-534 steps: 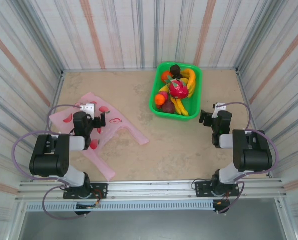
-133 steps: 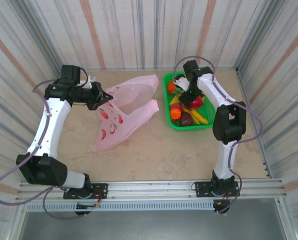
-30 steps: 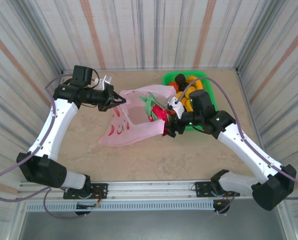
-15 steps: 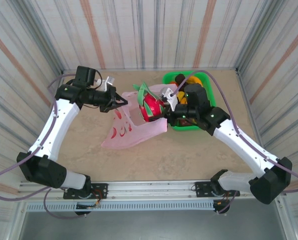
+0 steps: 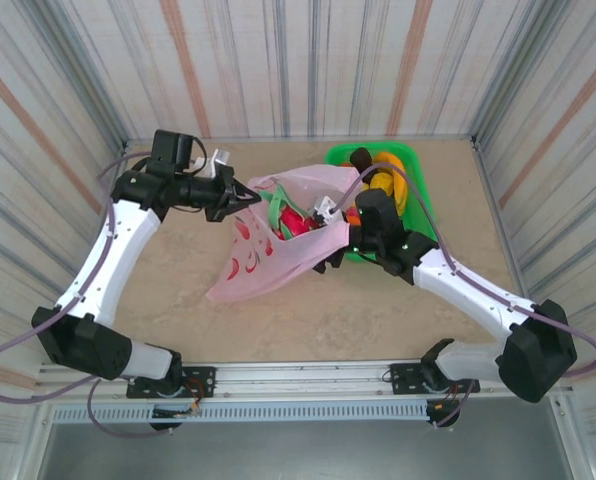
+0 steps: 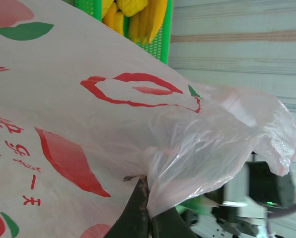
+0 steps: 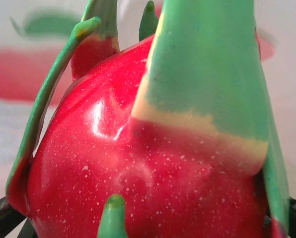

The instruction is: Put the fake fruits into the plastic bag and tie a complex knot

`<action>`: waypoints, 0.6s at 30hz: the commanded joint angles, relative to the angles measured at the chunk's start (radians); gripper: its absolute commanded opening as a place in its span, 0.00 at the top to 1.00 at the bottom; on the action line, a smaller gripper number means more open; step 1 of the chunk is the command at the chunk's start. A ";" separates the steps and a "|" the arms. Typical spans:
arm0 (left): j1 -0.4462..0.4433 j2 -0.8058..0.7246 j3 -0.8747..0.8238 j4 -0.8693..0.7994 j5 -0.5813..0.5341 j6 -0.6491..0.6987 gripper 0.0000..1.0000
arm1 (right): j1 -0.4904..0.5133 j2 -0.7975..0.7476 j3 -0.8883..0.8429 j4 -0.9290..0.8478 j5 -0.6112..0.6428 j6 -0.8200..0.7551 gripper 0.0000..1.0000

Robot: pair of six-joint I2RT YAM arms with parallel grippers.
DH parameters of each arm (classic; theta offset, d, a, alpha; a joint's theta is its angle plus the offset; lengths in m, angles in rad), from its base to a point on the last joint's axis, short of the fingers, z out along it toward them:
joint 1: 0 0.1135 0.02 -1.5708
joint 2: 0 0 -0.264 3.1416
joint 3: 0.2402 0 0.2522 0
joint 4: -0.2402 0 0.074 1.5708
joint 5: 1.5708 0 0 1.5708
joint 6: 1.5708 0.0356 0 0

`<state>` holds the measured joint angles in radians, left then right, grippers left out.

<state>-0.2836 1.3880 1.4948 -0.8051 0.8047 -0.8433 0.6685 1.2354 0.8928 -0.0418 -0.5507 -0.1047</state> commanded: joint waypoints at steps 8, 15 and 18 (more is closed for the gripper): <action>-0.030 -0.036 0.007 0.078 0.008 -0.117 1.00 | 0.005 -0.093 -0.084 0.016 0.058 -0.005 0.40; -0.115 -0.030 -0.008 0.094 -0.035 -0.151 1.00 | -0.023 -0.019 0.019 -0.042 0.110 0.000 0.40; -0.155 -0.044 -0.043 0.155 -0.067 -0.213 1.00 | -0.053 0.034 0.064 -0.100 0.102 0.004 0.39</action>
<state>-0.4107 1.3685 1.4864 -0.7109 0.7738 -0.9916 0.6411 1.2400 0.8890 -0.1173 -0.4625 -0.1059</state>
